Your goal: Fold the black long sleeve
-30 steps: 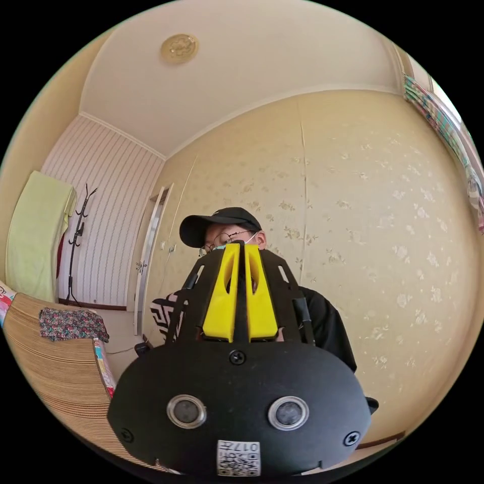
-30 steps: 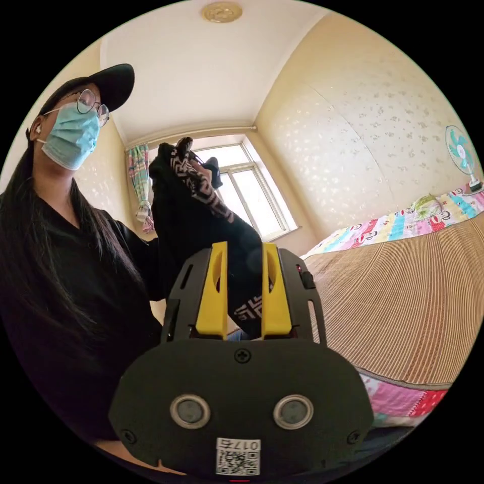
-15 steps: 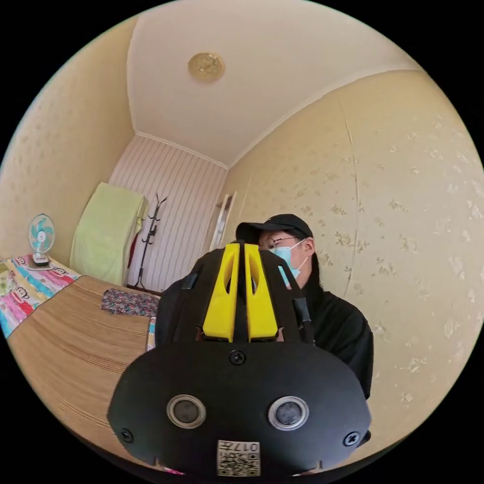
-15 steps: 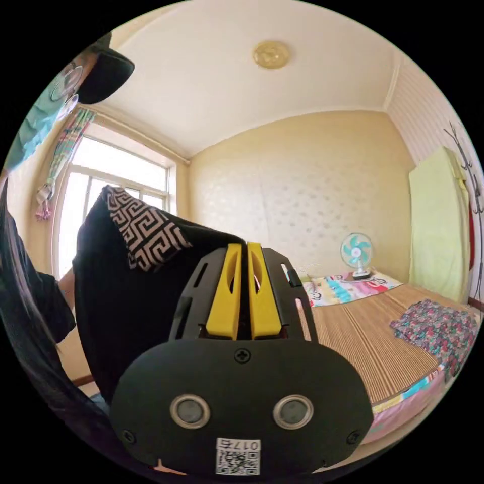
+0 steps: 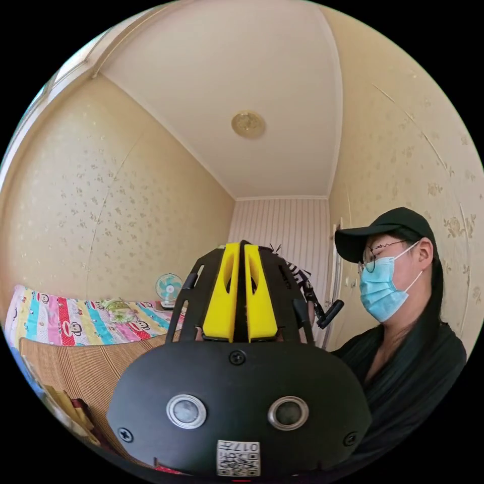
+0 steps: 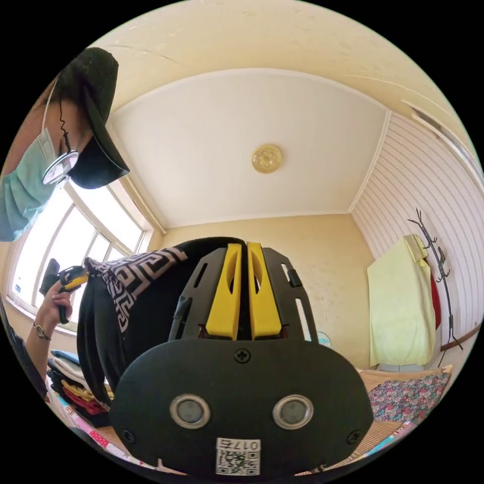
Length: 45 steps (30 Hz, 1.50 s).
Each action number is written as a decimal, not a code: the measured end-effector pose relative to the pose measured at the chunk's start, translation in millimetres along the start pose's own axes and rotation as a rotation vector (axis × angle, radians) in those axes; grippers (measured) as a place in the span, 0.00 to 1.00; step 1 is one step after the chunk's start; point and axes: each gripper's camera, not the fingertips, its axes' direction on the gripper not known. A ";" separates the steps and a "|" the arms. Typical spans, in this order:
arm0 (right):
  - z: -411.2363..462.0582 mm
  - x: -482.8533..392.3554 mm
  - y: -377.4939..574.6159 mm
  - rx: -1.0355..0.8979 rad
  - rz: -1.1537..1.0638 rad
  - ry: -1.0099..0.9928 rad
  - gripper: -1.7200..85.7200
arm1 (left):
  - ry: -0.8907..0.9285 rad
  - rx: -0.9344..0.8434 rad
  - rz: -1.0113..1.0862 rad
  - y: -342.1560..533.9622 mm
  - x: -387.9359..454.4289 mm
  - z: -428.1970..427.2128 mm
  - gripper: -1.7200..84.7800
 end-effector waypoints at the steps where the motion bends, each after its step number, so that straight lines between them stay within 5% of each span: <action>1: 11.1 0.4 3.6 -0.024 -0.006 0.010 0.05 | -0.031 0.006 -0.024 0.9 -15.7 14.3 0.01; 7: 159.8 23.4 130.4 -0.356 -0.101 0.009 0.05 | -0.318 -0.089 -0.167 59.9 -171.0 127.6 0.02; 12: 404.9 91.5 413.5 -1.086 -0.028 -0.141 0.06 | -0.533 -0.467 -0.337 166.3 -408.4 270.5 0.03; 14: 432.6 113.7 509.5 -1.344 0.066 -0.180 0.06 | -0.584 -0.577 -0.513 226.8 -484.1 284.1 0.04; 22: 246.8 128.5 656.3 -1.495 0.216 -0.194 0.10 | -0.560 -0.852 -0.691 451.5 -510.2 208.2 0.12; 27: 86.9 148.1 669.0 -1.577 0.140 0.187 0.15 | -0.577 -1.025 -0.761 543.9 -451.4 146.1 0.13; 33: 57.6 213.5 654.5 -1.649 0.269 0.024 0.06 | -0.592 -1.211 -0.712 560.0 -431.1 102.6 0.03; 40: 58.9 383.3 533.0 -1.416 0.266 0.746 0.10 | -1.043 -0.766 -0.719 427.0 -450.1 -34.9 0.09; 42: 32.9 376.9 511.6 -1.273 0.370 0.611 0.11 | -1.052 -0.697 -0.704 420.8 -429.5 -44.3 0.12; 45: 23.0 335.4 555.1 -1.401 0.480 0.228 0.11 | -0.820 -0.679 -0.722 446.5 -398.9 -15.5 0.13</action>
